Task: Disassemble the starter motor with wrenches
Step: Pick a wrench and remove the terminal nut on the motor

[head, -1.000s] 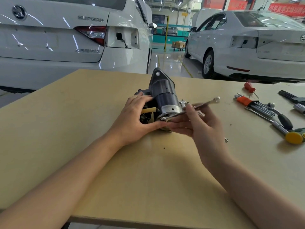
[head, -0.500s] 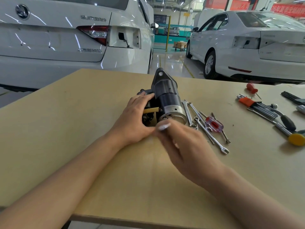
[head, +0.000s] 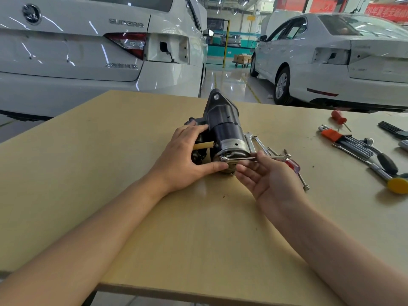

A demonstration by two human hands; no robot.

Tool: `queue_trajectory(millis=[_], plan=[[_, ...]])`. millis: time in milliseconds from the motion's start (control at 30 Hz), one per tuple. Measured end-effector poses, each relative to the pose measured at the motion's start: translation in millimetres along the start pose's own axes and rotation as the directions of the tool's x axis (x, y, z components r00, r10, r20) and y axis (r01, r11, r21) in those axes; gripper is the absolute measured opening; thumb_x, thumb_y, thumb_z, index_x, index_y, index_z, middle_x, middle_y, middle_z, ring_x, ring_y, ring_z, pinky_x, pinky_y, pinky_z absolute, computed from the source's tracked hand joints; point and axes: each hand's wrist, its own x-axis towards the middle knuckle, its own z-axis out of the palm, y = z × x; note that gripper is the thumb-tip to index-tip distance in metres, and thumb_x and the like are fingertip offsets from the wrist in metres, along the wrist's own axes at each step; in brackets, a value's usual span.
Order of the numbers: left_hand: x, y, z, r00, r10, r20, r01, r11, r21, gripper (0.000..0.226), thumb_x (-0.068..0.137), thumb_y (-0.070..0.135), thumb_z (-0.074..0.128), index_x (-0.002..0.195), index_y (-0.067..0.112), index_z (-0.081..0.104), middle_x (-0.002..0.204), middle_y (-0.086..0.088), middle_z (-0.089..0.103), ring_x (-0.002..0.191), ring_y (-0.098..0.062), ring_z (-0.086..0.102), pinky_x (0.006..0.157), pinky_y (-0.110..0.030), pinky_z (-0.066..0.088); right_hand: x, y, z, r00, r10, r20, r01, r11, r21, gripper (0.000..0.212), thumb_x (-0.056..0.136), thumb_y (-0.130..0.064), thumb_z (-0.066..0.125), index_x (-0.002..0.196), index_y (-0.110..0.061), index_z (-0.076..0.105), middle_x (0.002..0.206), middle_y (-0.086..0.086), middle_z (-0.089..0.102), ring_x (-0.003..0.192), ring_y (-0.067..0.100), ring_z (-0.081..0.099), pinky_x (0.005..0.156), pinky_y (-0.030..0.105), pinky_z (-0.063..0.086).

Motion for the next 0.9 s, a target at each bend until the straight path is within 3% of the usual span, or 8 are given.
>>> queue_trajectory(millis=[333, 433, 533, 600, 700, 767, 833, 900], plan=[[-1, 1, 1, 1.0, 0.02, 0.006, -0.02, 1.0, 0.023, 0.102, 0.059, 0.078, 0.052, 0.141, 0.018, 0.044, 0.149, -0.003, 0.04, 0.146, -0.009, 0.017, 0.117, -0.031, 0.019, 0, 2, -2, 0.999, 0.031, -0.024, -0.031, 0.999, 0.013, 0.011, 0.099, -0.008, 0.049, 0.099, 0.003, 0.051, 0.063, 0.017, 0.069, 0.058, 0.026, 0.071, 0.047, 0.027, 0.055], [-1, 2, 1, 1.0, 0.022, -0.001, -0.022, 1.0, 0.021, 0.099, 0.06, 0.077, 0.054, 0.14, 0.019, 0.045, 0.148, -0.002, 0.04, 0.146, -0.009, 0.017, 0.116, -0.027, 0.018, -1, 1, -2, 0.995, -0.099, 0.025, 0.101, 0.991, -0.09, 0.015, 0.099, -0.011, 0.051, 0.104, 0.003, 0.051, 0.062, 0.016, 0.068, 0.061, 0.029, 0.072, 0.052, 0.029, 0.057], [-1, 2, 1, 1.0, 0.003, 0.005, -0.003, 1.0, 0.016, 0.1, 0.06, 0.077, 0.056, 0.142, 0.021, 0.043, 0.149, 0.0, 0.039, 0.145, -0.006, 0.016, 0.118, -0.031, 0.021, -6, -2, 3, 0.932, -0.329, 0.151, 0.36, 0.881, -0.306, 0.014, 0.098, -0.014, 0.052, 0.091, -0.002, 0.054, 0.063, 0.014, 0.069, 0.059, 0.03, 0.071, 0.055, 0.032, 0.057], [-1, 4, 0, 1.0, -0.019, 0.013, 0.019, 1.0, 0.013, 0.101, 0.06, 0.078, 0.056, 0.144, 0.022, 0.041, 0.151, 0.001, 0.036, 0.145, -0.004, 0.014, 0.118, -0.032, 0.02, -8, -6, 9, 0.843, -0.458, 0.281, 0.537, 0.701, -0.469, 0.013, 0.096, -0.013, 0.055, 0.085, -0.009, 0.056, 0.064, 0.013, 0.068, 0.058, 0.031, 0.069, 0.057, 0.038, 0.058], [-1, 5, 1, 1.0, -0.025, 0.019, 0.025, 1.0, -0.016, 0.091, 0.067, 0.071, 0.063, 0.142, 0.024, 0.041, 0.152, -0.002, 0.035, 0.146, -0.006, 0.014, 0.12, -0.033, 0.019, -10, -10, 20, 0.597, -0.507, 0.621, 0.765, 0.125, -0.632, 0.011, 0.095, -0.016, 0.059, 0.088, -0.007, 0.06, 0.066, 0.007, 0.065, 0.059, 0.028, 0.063, 0.058, 0.046, 0.053], [-1, 2, 2, 1.0, -0.01, 0.015, 0.01, 1.0, -0.026, 0.075, 0.079, 0.052, 0.07, 0.142, 0.029, 0.037, 0.153, -0.004, 0.033, 0.144, -0.005, 0.015, 0.116, -0.016, 0.013, -14, -9, 27, 0.424, -0.365, 0.829, 0.82, -0.234, -0.522, 0.015, 0.094, -0.019, 0.057, 0.092, -0.006, 0.063, 0.073, -0.001, 0.065, 0.063, 0.022, 0.061, 0.059, 0.043, 0.049], [1, -1, 1, 1.0, 0.001, 0.008, -0.001, 1.0, -0.01, 0.07, 0.078, 0.03, 0.061, 0.144, 0.019, 0.04, 0.152, -0.008, 0.033, 0.14, -0.001, 0.016, 0.102, 0.003, 0.005, -17, -3, 30, 0.394, -0.134, 0.909, 0.795, -0.447, -0.41, 0.018, 0.096, -0.023, 0.053, 0.098, -0.009, 0.063, 0.085, 0.001, 0.064, 0.072, 0.025, 0.061, 0.064, 0.043, 0.049], [2, -3, -1, 1.0, 0.007, 0.023, -0.007, 1.0, 0.003, 0.062, 0.084, 0.011, 0.061, 0.143, 0.015, 0.042, 0.153, -0.01, 0.031, 0.132, 0.005, 0.015, 0.096, 0.008, 0.003, -17, 4, 25, 0.356, 0.03, 0.934, 0.751, -0.603, -0.267, 0.013, 0.098, -0.019, 0.051, 0.103, -0.013, 0.061, 0.088, 0.002, 0.06, 0.076, 0.024, 0.06, 0.069, 0.041, 0.051]])
